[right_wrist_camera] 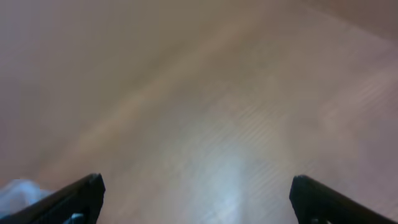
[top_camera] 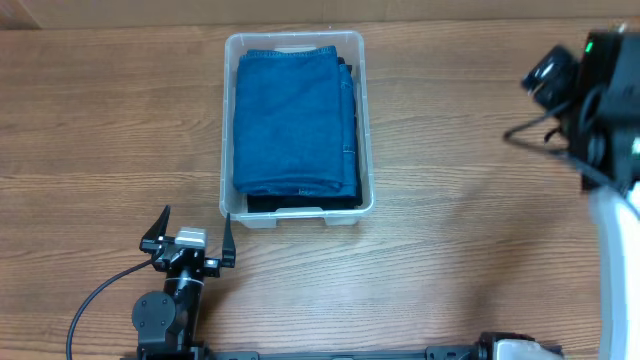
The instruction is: Pack container
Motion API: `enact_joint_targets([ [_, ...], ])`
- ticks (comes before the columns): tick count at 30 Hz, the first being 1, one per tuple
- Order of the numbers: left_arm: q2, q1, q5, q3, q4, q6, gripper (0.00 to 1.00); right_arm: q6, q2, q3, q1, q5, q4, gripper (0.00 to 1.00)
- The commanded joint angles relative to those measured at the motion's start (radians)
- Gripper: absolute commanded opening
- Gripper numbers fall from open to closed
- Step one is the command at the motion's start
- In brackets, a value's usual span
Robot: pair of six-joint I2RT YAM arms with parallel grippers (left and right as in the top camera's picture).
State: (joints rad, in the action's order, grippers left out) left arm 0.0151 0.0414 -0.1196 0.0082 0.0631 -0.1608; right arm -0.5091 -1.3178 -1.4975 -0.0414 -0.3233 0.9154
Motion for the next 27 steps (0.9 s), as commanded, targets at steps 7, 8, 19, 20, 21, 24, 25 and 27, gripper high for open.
enact_joint_targets([
  [7, -0.011, 0.006, 0.002, -0.003, 0.003, -0.012, 1.0, 0.204, 0.628, 0.88, 0.114, 0.082, -0.74, 1.0],
  [8, -0.011, 0.006, 0.002, -0.003, 0.003, -0.012, 1.0, 0.204, 0.712, 0.992, 0.12, 0.09, -0.835, 1.0],
  [19, -0.011, 0.006, 0.002, -0.003, 0.003, -0.012, 1.0, 0.282, 1.176, 1.442, 0.121, 0.241, -1.089, 1.0],
  [20, -0.011, 0.006, 0.002, -0.003, 0.003, -0.012, 1.0, 0.282, 1.201, 1.45, 0.121, 0.244, -1.088, 1.0],
  [21, -0.011, 0.006, 0.002, -0.003, 0.003, -0.012, 1.0, 0.282, 1.229, 1.46, 0.121, 0.247, -1.087, 1.0],
  [24, -0.011, 0.006, 0.003, -0.003, 0.003, -0.012, 1.0, 0.286, 1.295, 1.49, 0.121, 0.251, -1.071, 1.0],
  [25, -0.011, 0.006, 0.003, -0.003, 0.003, -0.012, 1.0, 0.311, 1.315, 1.49, 0.122, 0.266, -1.046, 1.0],
  [27, -0.011, 0.006, 0.003, -0.003, 0.003, -0.012, 1.0, 0.349, 1.315, 1.49, 0.123, 0.289, -1.042, 1.0],
])
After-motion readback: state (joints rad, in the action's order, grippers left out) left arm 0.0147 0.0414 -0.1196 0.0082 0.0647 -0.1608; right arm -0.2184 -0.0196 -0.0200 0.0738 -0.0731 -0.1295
